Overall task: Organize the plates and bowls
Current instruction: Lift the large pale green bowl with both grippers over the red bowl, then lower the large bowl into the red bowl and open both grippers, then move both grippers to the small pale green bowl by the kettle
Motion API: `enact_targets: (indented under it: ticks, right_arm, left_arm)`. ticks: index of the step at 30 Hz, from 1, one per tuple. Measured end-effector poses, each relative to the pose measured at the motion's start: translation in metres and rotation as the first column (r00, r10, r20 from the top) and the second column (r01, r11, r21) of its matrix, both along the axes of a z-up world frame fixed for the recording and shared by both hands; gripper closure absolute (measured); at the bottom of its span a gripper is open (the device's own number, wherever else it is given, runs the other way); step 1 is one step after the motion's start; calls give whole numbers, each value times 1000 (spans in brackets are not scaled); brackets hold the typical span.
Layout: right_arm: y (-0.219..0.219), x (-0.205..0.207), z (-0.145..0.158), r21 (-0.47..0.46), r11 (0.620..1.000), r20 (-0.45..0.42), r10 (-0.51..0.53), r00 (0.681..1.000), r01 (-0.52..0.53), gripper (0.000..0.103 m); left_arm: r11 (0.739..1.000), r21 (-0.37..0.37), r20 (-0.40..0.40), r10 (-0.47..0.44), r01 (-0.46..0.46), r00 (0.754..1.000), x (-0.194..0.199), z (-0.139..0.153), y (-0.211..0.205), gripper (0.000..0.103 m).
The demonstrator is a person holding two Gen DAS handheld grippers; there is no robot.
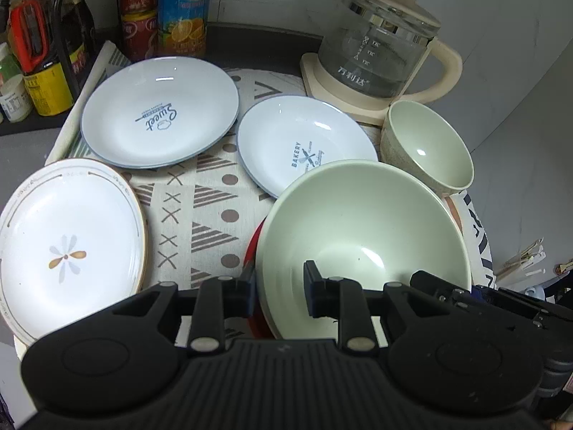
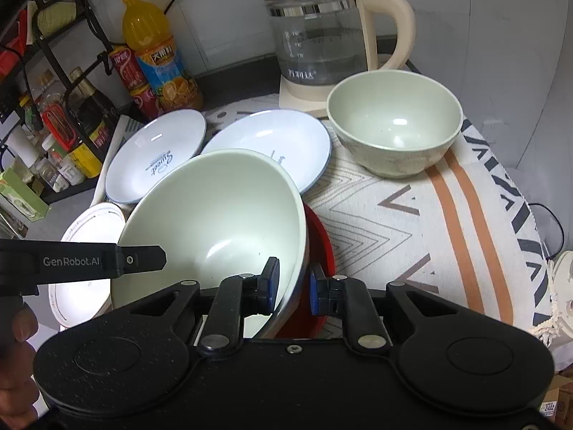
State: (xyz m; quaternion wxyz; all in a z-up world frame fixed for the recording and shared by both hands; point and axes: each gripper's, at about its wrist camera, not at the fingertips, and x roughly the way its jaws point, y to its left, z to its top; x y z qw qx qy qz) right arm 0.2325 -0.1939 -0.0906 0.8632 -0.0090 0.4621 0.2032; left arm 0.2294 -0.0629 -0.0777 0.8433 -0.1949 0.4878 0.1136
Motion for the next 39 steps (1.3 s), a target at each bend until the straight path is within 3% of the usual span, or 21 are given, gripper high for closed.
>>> enact_targets:
  ticks: [8,15,19,27,29,34,39]
  right_arm:
    - [1,3,-10,-22,1000,-11,4,1000,-5,86]
    - [2,8,-13,-31,999,-14,-8,1000,8,93]
    - [0,6,-5,-11,1000,-4,-4,1000,4,85]
    - [-7,-8,18,54,999,44,-2,999,0,65]
    - [-8,-13,24,65,998,70,4,998,-8,50]
    - [-10,-21,32,81,996,95,22,995,-29,44]
    - [-16,-26,33,95,995,104,20,994,-30,38]
  left_arm:
    - [1000,-22,6,6,-6,1000,2,-3,2,79]
    - [999,24,83,24,-26,996,-2,20,1,66]
    - [998,47,95,39,-43,995,-6,27,2,61]
    - [992,81,100,88,-97,991,-16,34,11,39]
    - [991,82,113,100,-109,989,-19,37,12,36]
    - [984,41,190,161,-172,968,-36,47,13,19]
    - [981,58,196,170,-184,966,-45,53,9,16]
